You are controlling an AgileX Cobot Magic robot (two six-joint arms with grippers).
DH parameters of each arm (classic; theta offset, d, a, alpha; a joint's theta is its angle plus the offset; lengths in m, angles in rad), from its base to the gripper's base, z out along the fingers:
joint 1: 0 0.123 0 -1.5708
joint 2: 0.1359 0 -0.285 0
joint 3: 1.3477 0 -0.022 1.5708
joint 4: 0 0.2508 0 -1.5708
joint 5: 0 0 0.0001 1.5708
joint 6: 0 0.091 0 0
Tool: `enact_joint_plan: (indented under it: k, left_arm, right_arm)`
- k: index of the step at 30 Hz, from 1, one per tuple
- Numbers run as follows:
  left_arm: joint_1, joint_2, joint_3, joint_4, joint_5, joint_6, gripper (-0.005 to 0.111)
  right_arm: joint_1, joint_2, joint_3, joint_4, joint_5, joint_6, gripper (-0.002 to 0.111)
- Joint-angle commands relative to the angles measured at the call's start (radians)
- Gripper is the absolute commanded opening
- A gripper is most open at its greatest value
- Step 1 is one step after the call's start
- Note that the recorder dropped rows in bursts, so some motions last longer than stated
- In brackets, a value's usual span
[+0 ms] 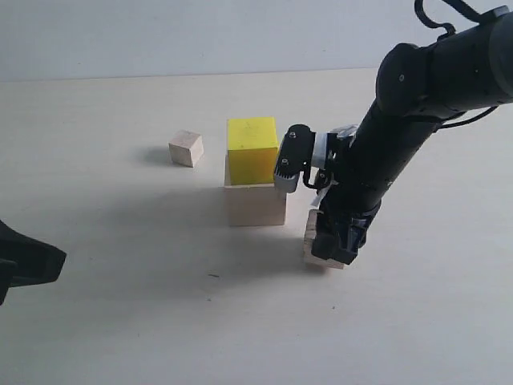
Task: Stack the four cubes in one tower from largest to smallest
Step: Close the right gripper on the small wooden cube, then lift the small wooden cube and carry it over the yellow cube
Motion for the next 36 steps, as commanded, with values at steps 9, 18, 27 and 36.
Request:
enact_joint_plan:
  k: [9,18,27,36]
  left_arm:
    - [0.003,-0.006,0.003,-0.012,0.039,0.0,0.0]
    - [0.003,-0.006,0.003,-0.048,0.059,0.0,0.0]
    - [0.003,-0.006,0.003,-0.048,0.059,0.0,0.0]
    - [0.003,-0.006,0.003,-0.007,0.053,0.0,0.0]
  right_arm:
    - [-0.005,-0.278,-0.119,-0.22,0.062,0.461,0.0]
    - [-0.005,-0.208,-0.438,-0.204,0.271,0.666,0.0]
    - [0.016,-0.108,-0.644,-0.2,0.477,0.986,0.0]
    - [0.186,-0.07,-0.646,-0.374,0.477,1.353,0.0]
